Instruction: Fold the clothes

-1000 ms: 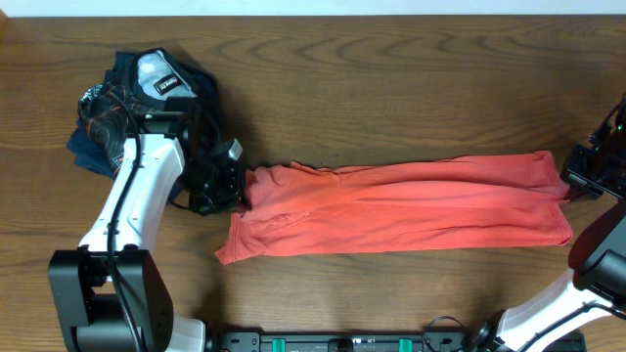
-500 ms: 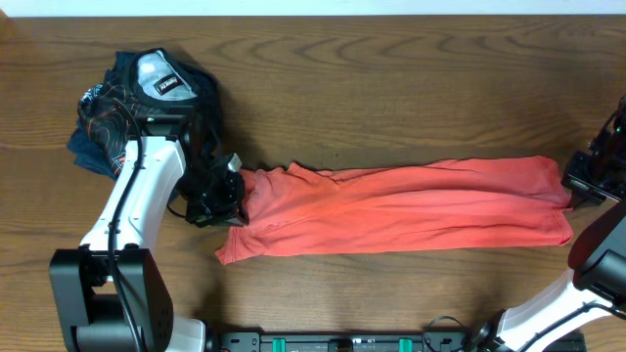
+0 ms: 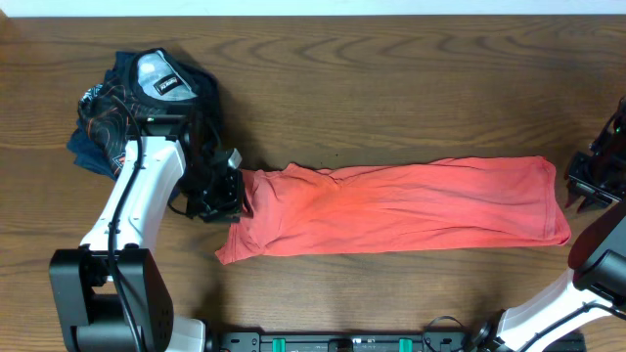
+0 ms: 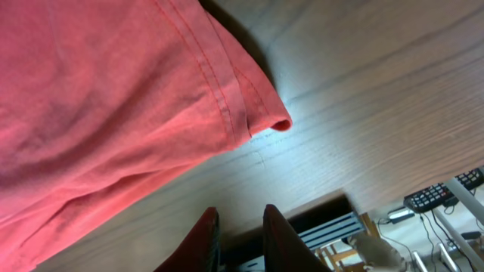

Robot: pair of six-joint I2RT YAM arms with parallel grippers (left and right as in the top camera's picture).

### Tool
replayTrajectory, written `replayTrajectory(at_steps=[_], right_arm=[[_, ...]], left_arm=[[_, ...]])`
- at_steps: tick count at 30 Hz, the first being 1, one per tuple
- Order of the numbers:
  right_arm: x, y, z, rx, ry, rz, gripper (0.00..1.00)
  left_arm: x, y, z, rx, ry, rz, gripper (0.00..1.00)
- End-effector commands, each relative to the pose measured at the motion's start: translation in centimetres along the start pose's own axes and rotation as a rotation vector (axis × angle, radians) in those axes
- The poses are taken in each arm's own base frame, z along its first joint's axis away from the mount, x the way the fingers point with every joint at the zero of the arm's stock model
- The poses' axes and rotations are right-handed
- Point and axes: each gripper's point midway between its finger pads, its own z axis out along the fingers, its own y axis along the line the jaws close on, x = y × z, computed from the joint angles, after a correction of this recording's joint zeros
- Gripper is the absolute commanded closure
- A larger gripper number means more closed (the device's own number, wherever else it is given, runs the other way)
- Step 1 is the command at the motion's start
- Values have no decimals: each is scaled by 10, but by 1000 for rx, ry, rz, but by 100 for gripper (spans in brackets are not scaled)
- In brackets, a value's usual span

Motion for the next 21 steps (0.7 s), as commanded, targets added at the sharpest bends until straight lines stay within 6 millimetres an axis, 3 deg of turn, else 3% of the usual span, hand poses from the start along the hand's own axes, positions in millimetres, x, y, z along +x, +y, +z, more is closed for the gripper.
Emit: replayTrajectory(at_steps=[1, 4, 8, 12, 18, 21], right_arm=[[-1, 0, -7, -21, -36, 16, 81], [-3, 2, -7, -35, -43, 17, 80], [-3, 4, -7, -43, -43, 15, 79], [-5, 8, -8, -59, -52, 13, 79], [-5, 9, -8, -59, -52, 13, 78], [-5, 9, -8, -59, -52, 12, 78]], left_arm=[[-11, -8, 1, 48, -39, 24, 70], [-31, -25, -2, 133, -118, 78, 69], [-57, -32, -5, 140, -220, 113, 59], [-76, -27, -4, 49, -296, 118, 55], [-77, -31, 0, 14, -304, 141, 50], [-78, -23, 1, -51, -312, 133, 50]])
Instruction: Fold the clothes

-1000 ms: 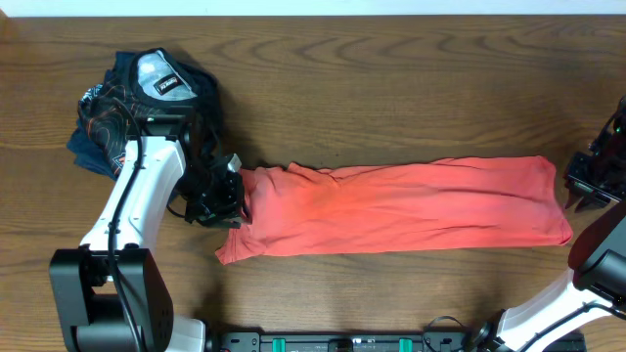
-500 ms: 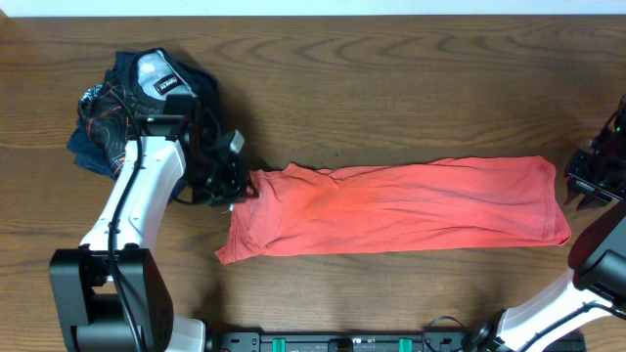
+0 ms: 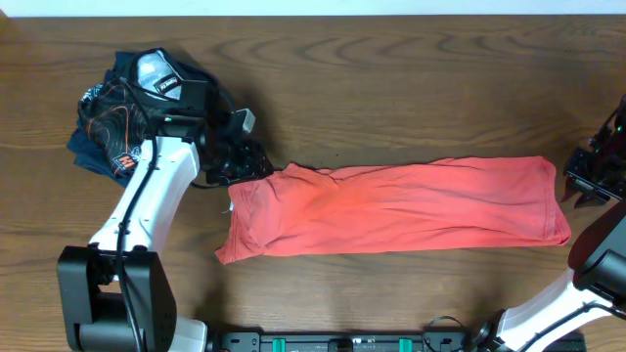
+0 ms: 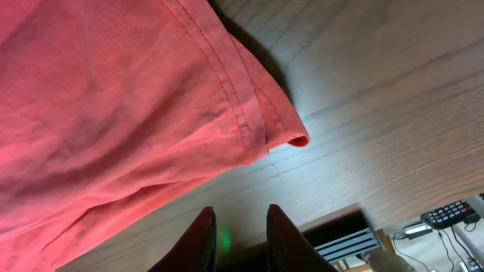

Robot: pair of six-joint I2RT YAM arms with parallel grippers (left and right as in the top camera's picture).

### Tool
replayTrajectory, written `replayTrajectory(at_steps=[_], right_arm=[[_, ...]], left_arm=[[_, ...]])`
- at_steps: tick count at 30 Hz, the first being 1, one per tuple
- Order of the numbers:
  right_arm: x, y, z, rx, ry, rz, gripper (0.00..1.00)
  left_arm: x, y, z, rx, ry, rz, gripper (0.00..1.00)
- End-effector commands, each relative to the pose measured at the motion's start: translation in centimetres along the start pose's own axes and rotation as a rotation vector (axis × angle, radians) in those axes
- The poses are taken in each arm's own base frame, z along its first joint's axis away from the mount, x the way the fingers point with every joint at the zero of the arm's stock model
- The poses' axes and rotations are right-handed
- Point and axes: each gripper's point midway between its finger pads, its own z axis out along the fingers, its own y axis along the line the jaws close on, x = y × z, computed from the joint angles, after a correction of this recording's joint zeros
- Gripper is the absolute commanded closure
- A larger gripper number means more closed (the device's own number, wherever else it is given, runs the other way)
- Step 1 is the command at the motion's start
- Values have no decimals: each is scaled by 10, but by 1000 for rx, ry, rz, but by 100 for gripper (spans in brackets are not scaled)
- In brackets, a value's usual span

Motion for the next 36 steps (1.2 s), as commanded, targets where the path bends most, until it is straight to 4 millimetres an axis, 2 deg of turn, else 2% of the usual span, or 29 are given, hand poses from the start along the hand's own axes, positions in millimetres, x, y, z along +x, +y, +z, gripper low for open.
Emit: replayTrajectory(at_steps=[1, 6, 12, 15, 16, 18, 20, 26, 30, 36], right_arm=[[1, 0, -8, -10, -27, 9, 78], [1, 0, -8, -10, -27, 8, 78], [1, 0, -8, -11, -27, 8, 78], [1, 1, -8, -10, -27, 7, 78], [1, 1, -8, -10, -27, 7, 78], [1, 1, -8, -10, -27, 8, 78], [1, 1, -8, -10, -27, 7, 78], [1, 1, -8, -10, -28, 8, 78], [0, 1, -8, -11, -31, 8, 78], [-1, 1, -8, -11, -34, 8, 78]], left_arm=[[0, 16, 4, -110, -3, -23, 49], [-3, 26, 9, -160, -7, -43, 48], [3, 35, 34, -155, 70, -74, 49], [5, 32, 45, -118, 99, -82, 59], [5, 29, 47, -101, 100, -81, 70], [3, 16, 45, -27, 98, -58, 81], [0, -1, 40, 59, 86, -24, 85], [-4, -53, 5, 271, 2, 144, 85], [12, -71, -5, 308, 25, 228, 85], [51, -93, 7, 322, 152, 363, 85]])
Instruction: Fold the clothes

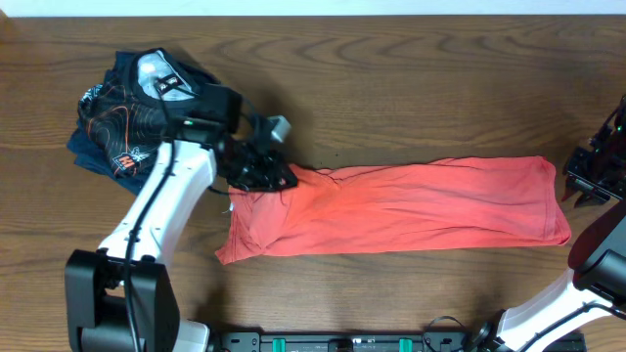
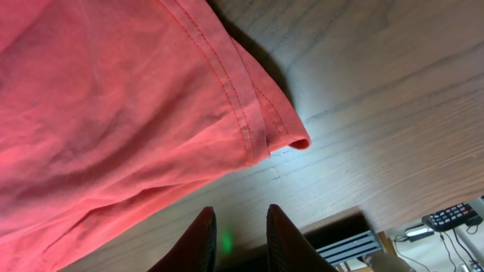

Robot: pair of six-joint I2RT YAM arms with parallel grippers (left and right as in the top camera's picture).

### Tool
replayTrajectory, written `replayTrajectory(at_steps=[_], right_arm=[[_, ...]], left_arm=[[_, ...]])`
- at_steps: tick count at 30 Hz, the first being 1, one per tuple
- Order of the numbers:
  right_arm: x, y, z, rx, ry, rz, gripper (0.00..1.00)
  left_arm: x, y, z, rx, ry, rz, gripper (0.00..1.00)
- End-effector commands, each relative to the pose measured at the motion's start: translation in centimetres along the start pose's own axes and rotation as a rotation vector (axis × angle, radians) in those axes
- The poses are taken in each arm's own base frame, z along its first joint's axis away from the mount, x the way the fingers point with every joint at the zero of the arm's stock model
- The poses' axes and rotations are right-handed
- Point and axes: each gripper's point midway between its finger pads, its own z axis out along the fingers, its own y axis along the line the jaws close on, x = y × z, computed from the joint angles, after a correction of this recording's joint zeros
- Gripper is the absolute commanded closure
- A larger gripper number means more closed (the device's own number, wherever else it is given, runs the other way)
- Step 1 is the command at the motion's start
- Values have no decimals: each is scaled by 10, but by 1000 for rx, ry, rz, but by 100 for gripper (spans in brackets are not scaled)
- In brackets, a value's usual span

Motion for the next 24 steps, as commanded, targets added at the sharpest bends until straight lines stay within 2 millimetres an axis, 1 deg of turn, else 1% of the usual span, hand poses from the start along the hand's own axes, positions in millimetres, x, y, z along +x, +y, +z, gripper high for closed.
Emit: replayTrajectory(at_steps=[1, 3, 4, 6, 7, 9, 10, 12, 14, 17, 20, 22, 24], right_arm=[[1, 0, -8, -7, -28, 7, 78], [1, 0, -8, -7, -28, 7, 78], [1, 0, -8, -7, -27, 7, 78], [1, 0, -8, -9, -27, 7, 78], [1, 1, -8, -11, -27, 7, 78], [1, 3, -8, -26, -26, 7, 78], [1, 4, -8, -30, -26, 7, 78], [1, 4, -8, -29, -26, 7, 78], [1, 4, -8, -29, -26, 7, 78], [1, 4, -8, -30, -26, 7, 78], [1, 4, -8, -30, -26, 7, 78], [1, 4, -8, -30, -26, 7, 78], [1, 4, -8, -30, -27, 7, 78]], left_arm=[[9, -22, 14, 46, 54, 154, 85], [13, -29, 22, 35, 75, 218, 85], [12, -27, 24, 5, 77, 237, 86], [5, -14, 27, -97, 58, 224, 85], [-2, -6, 27, -152, 34, 205, 86], [-21, 10, 23, -261, -44, 149, 83], [-30, 17, 21, -308, -86, 116, 73], [-48, 32, 16, -396, -174, 30, 63], [-55, 41, 16, -437, -205, -10, 57], [-56, 60, 22, -500, -199, -60, 58], [-47, 79, 29, -560, -153, -106, 57], [-43, 88, 28, -610, -137, -116, 57], [-40, 98, 20, -685, -138, -121, 58]])
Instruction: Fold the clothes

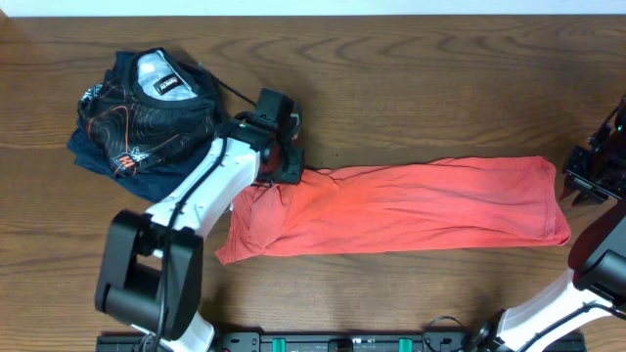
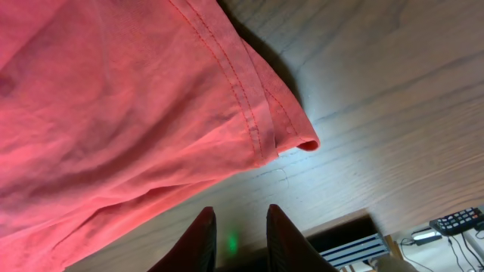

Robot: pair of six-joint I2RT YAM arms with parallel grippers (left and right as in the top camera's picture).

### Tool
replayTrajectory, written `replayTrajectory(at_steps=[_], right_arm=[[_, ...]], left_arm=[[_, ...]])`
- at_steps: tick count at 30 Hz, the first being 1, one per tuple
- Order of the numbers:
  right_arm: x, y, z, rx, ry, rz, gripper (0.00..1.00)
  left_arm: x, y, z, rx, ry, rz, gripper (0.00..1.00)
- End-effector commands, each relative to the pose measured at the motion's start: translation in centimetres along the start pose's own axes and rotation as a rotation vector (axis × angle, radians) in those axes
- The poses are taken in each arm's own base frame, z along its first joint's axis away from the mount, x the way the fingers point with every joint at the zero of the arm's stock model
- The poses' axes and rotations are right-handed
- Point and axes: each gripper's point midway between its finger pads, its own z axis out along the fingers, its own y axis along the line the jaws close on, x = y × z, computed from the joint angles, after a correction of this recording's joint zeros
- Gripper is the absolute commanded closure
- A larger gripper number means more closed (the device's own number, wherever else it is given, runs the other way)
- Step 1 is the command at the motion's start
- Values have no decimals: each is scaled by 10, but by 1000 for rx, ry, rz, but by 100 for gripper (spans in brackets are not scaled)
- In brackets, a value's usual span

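Observation:
A red garment (image 1: 411,205) lies on the table as a long strip running left to right. My left gripper (image 1: 287,166) sits on its upper left corner, where the cloth is bunched and drawn inward under the fingers; it looks shut on that cloth. My right gripper (image 1: 584,184) hovers just off the strip's right end. In the right wrist view the hemmed corner of the red garment (image 2: 287,128) lies ahead of the right gripper (image 2: 240,230), whose dark fingers (image 2: 203,240) stand apart with only bare wood between them.
A heap of dark blue patterned clothes (image 1: 142,108) lies at the back left, close behind the left arm. The wooden table (image 1: 411,88) runs wide behind the strip. The table's front edge and a rail (image 2: 344,245) show just past the right fingers.
My left gripper has moved a little to the right and back along the garment's top edge, with the arm swung further over. The right gripper has hardly shifted.
The left gripper was at the strip's left end, at mid height. It then stood at the upper left corner, then further right with that corner pulled inward, and now further right still. The right gripper has stayed open off the right end throughout.

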Motion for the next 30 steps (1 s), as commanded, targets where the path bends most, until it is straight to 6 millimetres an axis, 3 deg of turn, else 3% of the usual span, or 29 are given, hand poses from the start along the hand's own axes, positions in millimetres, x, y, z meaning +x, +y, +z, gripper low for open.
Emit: replayTrajectory(at_steps=[1, 5, 11, 13, 16, 17, 19, 22, 26, 28, 30], right_arm=[[1, 0, -8, -7, -26, 6, 78], [1, 0, -8, -7, -25, 6, 78], [1, 0, -8, -7, -26, 6, 78], [1, 0, -8, -7, -26, 6, 78], [1, 0, -8, -7, -26, 6, 78], [1, 0, -8, -7, -26, 6, 78], [1, 0, -8, -7, -26, 6, 79], [1, 0, -8, -7, -27, 6, 78], [0, 0, -8, -8, -29, 6, 79], [0, 1, -8, -8, -33, 7, 79], [0, 1, -8, -8, -33, 7, 79]], left_arm=[[-6, 31, -6, -173, -37, -39, 57], [0, 50, -16, -291, -29, -37, 57], [16, 45, -20, -255, 33, -39, 57], [22, 33, -18, -187, 62, -43, 60], [24, 18, -16, -97, 78, -47, 89], [23, 12, -16, -65, 80, -48, 93], [22, -6, -16, 42, 84, -12, 94], [23, -50, -25, 301, 85, 128, 94], [38, -104, -59, 681, 65, 375, 94], [50, -117, -74, 806, 62, 458, 94], [57, -117, -76, 822, 79, 477, 94]])
